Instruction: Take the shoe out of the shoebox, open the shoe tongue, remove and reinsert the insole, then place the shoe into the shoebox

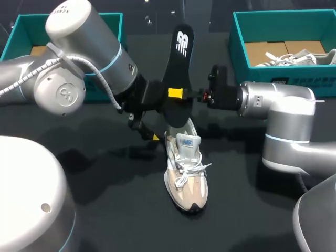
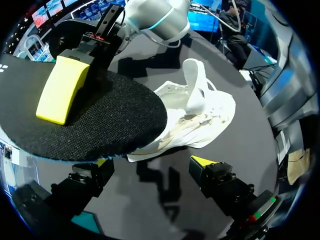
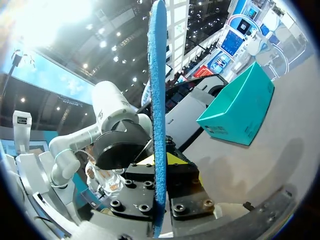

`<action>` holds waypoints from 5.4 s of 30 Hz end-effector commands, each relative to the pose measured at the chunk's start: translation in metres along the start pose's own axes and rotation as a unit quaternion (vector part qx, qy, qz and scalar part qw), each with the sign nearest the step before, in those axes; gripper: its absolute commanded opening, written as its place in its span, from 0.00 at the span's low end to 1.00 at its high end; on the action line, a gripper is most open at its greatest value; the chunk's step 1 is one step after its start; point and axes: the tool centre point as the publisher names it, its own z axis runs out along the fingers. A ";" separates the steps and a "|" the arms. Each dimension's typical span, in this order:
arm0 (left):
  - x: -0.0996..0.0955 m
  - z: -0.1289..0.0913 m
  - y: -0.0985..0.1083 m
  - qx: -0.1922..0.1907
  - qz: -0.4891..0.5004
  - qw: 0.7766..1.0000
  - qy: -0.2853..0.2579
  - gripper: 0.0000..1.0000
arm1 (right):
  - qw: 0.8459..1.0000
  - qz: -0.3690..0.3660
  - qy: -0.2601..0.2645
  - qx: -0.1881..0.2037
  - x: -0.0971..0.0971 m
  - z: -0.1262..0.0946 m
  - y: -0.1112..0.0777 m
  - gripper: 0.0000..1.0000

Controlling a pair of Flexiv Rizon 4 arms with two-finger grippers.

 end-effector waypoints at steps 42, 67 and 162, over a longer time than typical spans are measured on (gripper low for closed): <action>-0.010 0.032 0.008 0.003 -0.019 1.000 0.000 1.00 | 0.998 -0.051 0.008 -0.021 -0.022 -0.012 -0.007 0.00; -0.010 0.032 0.008 0.003 -0.019 1.000 0.000 1.00 | 0.989 -0.139 0.002 0.042 -0.022 -0.014 -0.017 0.00; -0.010 0.032 0.008 0.003 -0.019 1.000 0.000 1.00 | 0.994 -0.049 -0.037 0.090 -0.042 -0.021 -0.055 0.00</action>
